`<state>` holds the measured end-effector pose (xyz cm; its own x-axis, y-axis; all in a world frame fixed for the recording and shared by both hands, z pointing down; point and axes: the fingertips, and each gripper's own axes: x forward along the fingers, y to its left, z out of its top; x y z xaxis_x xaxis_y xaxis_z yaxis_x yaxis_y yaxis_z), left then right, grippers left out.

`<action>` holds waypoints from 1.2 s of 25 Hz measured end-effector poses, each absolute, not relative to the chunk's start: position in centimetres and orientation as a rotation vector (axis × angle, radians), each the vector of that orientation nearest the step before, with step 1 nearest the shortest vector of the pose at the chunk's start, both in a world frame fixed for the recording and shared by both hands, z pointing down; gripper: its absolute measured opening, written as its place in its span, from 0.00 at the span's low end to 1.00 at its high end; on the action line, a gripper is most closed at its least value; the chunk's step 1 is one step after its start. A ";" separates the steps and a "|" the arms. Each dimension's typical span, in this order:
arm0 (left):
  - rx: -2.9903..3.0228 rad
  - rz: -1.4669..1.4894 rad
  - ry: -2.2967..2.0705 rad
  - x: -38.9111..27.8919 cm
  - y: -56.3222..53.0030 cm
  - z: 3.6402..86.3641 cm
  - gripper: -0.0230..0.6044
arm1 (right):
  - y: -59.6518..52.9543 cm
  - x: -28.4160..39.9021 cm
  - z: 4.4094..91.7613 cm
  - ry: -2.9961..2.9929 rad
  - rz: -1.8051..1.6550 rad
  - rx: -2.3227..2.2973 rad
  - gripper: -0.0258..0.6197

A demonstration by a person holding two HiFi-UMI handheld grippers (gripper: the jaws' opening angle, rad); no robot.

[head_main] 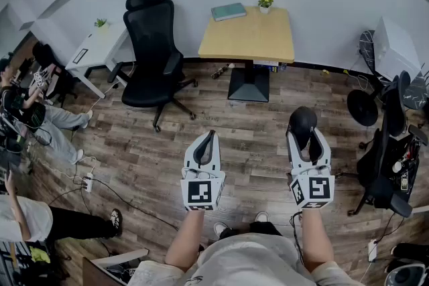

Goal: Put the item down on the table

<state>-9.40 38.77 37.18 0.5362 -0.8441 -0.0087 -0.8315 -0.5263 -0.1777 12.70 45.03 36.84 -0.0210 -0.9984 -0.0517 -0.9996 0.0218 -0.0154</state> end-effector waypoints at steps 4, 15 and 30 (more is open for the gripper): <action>-2.613 -0.118 1.423 -8.0 39.4 37.4 0.05 | 45.5 14.1 37.3 2.202 0.019 -2.166 0.42; -2.571 -0.129 1.498 -6.2 40.1 37.7 0.05 | 45.3 16.4 38.6 2.229 -0.035 -2.096 0.42; -2.526 -0.141 1.608 -6.5 40.1 39.0 0.05 | 43.4 16.9 40.4 2.318 -0.084 -2.022 0.42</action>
